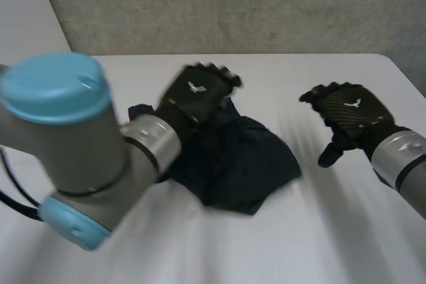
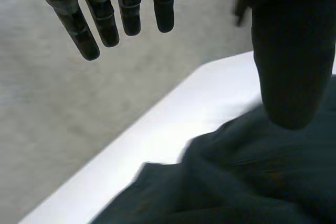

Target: Fold the shorts.

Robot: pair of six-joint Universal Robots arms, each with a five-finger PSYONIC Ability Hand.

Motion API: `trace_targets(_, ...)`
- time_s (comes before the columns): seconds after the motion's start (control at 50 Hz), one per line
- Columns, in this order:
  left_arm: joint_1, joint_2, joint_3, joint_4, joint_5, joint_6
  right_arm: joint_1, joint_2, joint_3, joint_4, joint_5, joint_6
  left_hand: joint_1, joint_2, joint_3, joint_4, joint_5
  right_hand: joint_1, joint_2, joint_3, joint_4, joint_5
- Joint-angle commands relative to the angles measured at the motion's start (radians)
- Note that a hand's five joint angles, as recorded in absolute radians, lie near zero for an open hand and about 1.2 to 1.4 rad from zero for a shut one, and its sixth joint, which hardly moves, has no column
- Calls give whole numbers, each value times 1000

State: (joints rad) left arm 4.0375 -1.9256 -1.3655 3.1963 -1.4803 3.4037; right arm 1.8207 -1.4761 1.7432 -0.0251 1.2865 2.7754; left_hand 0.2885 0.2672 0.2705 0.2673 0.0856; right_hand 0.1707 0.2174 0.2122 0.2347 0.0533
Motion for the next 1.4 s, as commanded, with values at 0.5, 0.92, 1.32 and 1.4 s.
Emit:
trace_targets(0.5, 344, -162, -46, 22, 158, 138, 140, 261, -107, 162, 19, -54, 1, 23, 19, 23, 30, 8, -38, -33, -56, -49)
trace_targets(0.92, 314, -221, 11, 2, 32, 174, 147, 347, -62, -128, 123, 0, 970, 991, 988, 991, 998, 1226, 1179, 1184, 1162, 1168)
trace_targets(1.32, 293, 486, -3, -230, 17, -44, 138, -104, -597, 350, 154, -7, 1108, 1129, 1126, 1129, 1136, 1226, 1179, 1184, 1162, 1168)
trace_targets(1.4, 308, 566, 26, -249, 14, -64, 138, -112, -717, 404, 160, -25, 1108, 1129, 1126, 1129, 1136, 1226, 1179, 1184, 1162, 1168)
